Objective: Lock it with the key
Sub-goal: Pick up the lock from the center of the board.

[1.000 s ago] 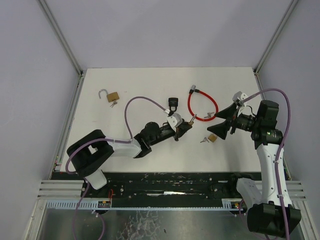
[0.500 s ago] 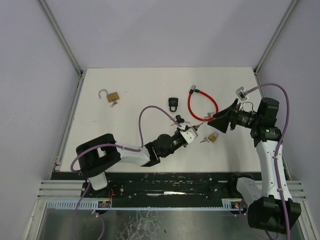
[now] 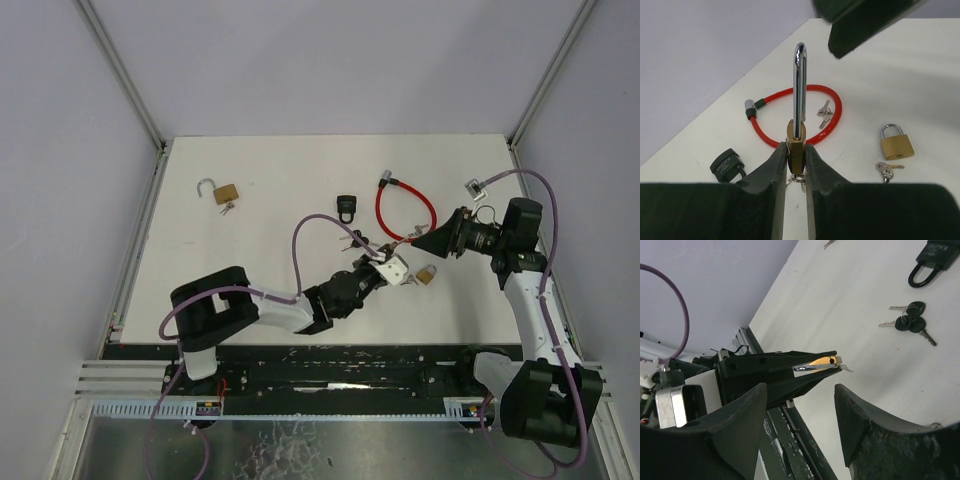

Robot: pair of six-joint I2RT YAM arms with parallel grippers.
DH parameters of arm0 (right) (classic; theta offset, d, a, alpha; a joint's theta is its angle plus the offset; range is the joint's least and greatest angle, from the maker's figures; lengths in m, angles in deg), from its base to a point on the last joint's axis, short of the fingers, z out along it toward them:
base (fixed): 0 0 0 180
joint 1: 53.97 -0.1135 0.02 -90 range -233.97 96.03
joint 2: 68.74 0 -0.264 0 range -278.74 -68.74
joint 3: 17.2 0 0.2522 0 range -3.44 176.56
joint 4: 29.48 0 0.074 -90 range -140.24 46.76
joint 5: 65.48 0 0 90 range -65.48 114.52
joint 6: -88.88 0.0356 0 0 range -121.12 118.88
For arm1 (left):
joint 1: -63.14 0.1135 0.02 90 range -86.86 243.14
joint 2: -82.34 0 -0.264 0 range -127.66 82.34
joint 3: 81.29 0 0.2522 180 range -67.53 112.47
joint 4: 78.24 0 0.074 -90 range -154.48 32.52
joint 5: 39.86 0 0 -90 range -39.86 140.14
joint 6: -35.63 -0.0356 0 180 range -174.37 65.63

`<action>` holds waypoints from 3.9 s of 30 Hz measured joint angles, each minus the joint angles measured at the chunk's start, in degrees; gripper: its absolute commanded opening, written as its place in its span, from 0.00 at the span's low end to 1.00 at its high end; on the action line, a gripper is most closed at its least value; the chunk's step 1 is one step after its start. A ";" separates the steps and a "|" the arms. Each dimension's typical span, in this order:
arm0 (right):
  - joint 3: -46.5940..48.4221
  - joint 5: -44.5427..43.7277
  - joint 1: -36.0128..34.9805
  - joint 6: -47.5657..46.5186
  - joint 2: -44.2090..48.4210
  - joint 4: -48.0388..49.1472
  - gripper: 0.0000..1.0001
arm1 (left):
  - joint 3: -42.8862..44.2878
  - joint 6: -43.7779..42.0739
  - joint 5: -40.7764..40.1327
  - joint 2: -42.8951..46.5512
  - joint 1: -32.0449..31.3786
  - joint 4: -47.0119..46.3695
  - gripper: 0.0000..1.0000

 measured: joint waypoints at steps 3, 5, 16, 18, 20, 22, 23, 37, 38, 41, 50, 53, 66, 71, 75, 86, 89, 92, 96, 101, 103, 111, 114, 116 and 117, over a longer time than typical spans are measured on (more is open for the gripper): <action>-1.11 -0.79 -1.66 2.54 -1.73 2.25 0.61 | 1.25 -1.33 -2.25 -1.38 -0.68 0.00 0.00; -1.20 -1.38 -2.86 3.74 -3.10 3.26 0.61 | 2.01 -2.32 -3.41 -2.25 -1.07 0.00 0.00; -1.20 -5.03 -4.74 6.43 -4.94 5.99 0.56 | 3.89 -5.95 -6.34 -4.26 -2.19 0.02 0.00; -1.20 -5.14 -4.87 6.51 -4.94 6.16 0.54 | 4.09 -6.43 -6.56 -4.35 -2.34 0.04 0.00; -1.20 -5.20 -5.09 6.51 -4.94 6.32 0.52 | 4.31 -6.73 -6.75 -4.48 -2.40 0.07 0.00; -1.20 -5.27 -5.33 6.49 -4.94 6.36 0.51 | 4.46 -7.10 -6.95 -4.59 -2.49 0.07 0.00; -1.20 -5.33 -5.44 6.47 -4.94 6.36 0.50 | 4.50 -7.19 -6.99 -4.63 -2.56 0.09 0.00; -1.20 -7.04 -5.92 4.70 -4.94 6.21 0.51 | 6.69 -8.00 -8.13 -6.12 -2.93 1.79 0.00; -1.20 -7.13 -5.97 4.35 -4.94 6.01 0.50 | 6.88 -8.00 -8.15 -6.21 -2.93 2.19 0.00; -1.18 -7.61 -6.34 3.10 -4.92 4.90 0.48 | 7.82 -8.00 -8.17 -6.71 -2.93 3.74 0.00; -1.01 -10.93 -7.28 -1.46 -3.54 1.14 0.37 | 9.90 -7.72 -8.81 -7.74 -2.93 7.30 0.00; -0.57 -12.52 -7.32 -2.97 -3.08 -0.07 0.29 | 10.60 -7.56 -9.05 -7.91 -2.93 8.15 0.00; -0.31 -17.16 -7.39 -6.86 -2.12 -2.29 0.00 | 11.04 -5.60 -8.90 -7.91 -2.91 9.31 0.26; -0.31 -16.20 -6.58 -7.23 -0.92 -2.34 0.00 | 9.27 -3.45 -5.07 -5.90 -2.82 9.99 0.66; 0.63 -14.32 -5.33 -8.55 -0.52 -3.02 0.00 | 5.29 -1.86 0.35 -0.94 -2.82 11.21 0.70; 6.03 -11.10 -4.31 -27.23 0.59 -13.44 0.00 | -5.88 16.90 33.79 14.23 10.71 7.93 0.69; 7.28 -9.90 -4.31 -34.75 1.25 -17.18 0.00 | -6.91 29.14 45.27 12.04 20.41 -0.87 0.70; 7.37 -7.91 -4.31 -41.66 2.75 -20.02 0.00 | -8.28 39.08 52.26 8.20 23.41 -9.09 0.70; 8.94 -4.33 -4.33 -51.58 2.93 -25.73 0.00 | -8.50 47.82 59.10 5.22 23.45 -15.69 0.69; 16.70 -0.66 -4.33 -65.02 -1.31 -37.42 0.00 | -8.48 51.17 63.25 4.96 23.69 -21.75 0.69; 19.30 -0.17 -4.33 -67.87 -2.80 -40.35 0.00 | -8.55 50.80 63.43 5.01 23.69 -22.86 0.69; 19.17 3.19 -4.46 -67.04 -3.39 -43.08 0.00 | -12.09 33.73 56.92 7.65 16.81 -22.18 0.71; 17.44 4.07 -4.50 -64.98 -2.86 -42.23 0.00 | -10.88 29.42 57.00 7.58 15.45 -20.68 0.70; 16.68 4.42 -4.59 -64.00 -2.58 -41.72 0.00 | -9.49 27.56 57.31 7.23 15.47 -19.71 0.67; 16.46 4.61 -4.61 -63.71 -2.47 -41.48 0.00 | -8.83 27.08 57.44 7.04 15.47 -19.21 0.65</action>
